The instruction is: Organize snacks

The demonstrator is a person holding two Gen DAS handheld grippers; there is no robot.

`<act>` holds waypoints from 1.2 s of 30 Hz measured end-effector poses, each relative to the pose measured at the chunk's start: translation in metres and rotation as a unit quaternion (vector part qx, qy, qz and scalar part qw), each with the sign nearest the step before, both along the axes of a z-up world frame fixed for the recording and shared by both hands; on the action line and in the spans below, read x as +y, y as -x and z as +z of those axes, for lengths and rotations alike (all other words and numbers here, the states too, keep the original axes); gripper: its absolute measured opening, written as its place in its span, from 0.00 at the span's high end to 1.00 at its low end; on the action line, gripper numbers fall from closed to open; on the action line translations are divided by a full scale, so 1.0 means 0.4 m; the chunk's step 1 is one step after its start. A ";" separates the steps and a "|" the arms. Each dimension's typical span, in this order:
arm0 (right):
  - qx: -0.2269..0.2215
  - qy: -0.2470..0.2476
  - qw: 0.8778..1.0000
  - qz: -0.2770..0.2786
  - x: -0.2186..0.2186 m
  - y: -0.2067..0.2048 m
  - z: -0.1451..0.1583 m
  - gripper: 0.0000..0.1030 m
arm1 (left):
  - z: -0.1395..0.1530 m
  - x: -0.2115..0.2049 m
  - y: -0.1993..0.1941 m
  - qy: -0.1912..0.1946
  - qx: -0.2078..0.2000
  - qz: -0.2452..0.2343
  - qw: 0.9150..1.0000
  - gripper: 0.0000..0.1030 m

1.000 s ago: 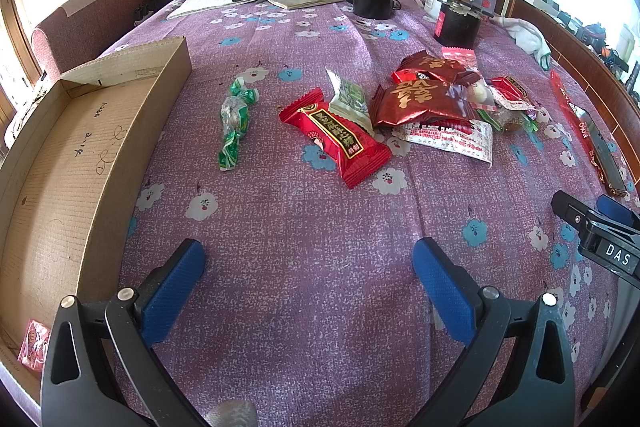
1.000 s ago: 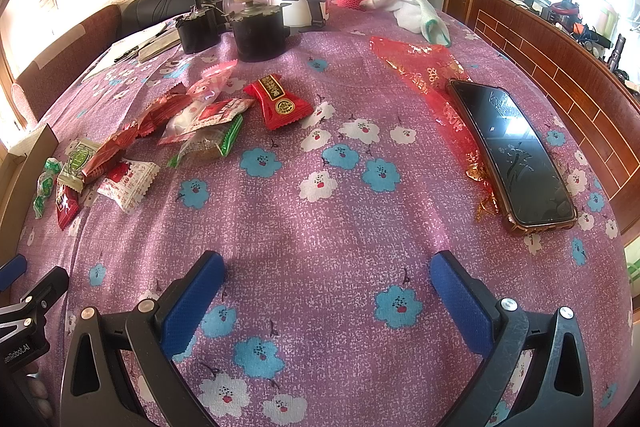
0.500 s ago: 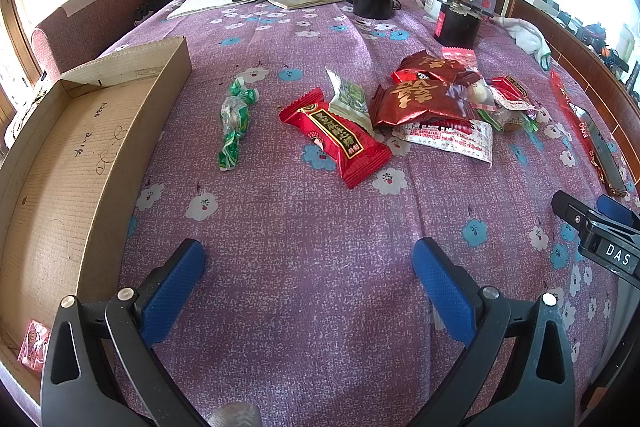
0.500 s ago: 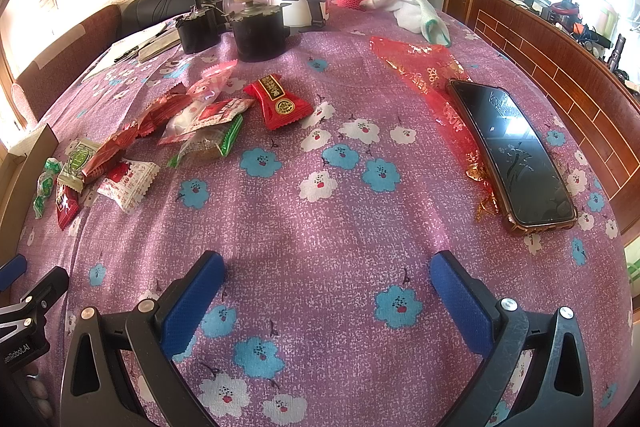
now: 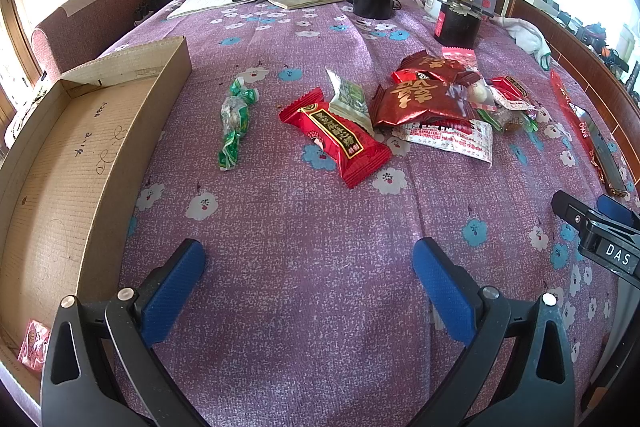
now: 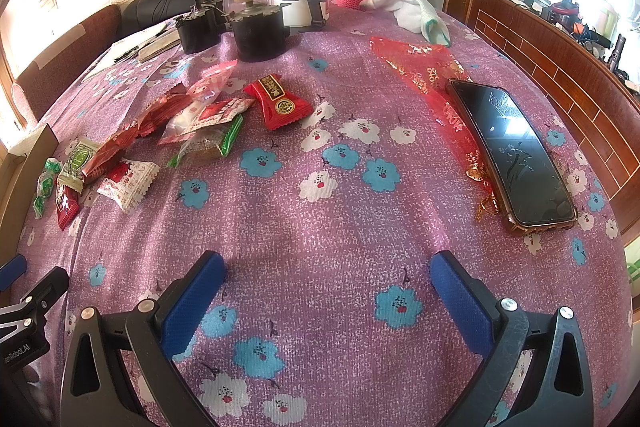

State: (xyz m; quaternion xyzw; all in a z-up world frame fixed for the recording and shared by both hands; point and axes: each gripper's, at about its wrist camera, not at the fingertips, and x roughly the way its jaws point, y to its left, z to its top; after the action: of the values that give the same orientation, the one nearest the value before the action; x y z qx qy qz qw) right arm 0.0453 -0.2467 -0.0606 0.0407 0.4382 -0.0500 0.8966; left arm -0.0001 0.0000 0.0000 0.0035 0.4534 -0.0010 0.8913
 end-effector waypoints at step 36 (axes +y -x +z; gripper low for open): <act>-0.016 0.035 0.999 0.026 0.025 0.085 0.043 0.00 | 0.112 0.019 0.220 0.022 -0.047 -0.018 0.998 0.00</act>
State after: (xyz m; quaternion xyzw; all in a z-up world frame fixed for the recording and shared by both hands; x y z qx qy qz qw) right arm 0.0113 -0.2369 -0.0435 -0.0011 0.4224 -0.0418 0.9055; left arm -0.0881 0.0078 0.0450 -0.0080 0.4105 -0.0266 0.9114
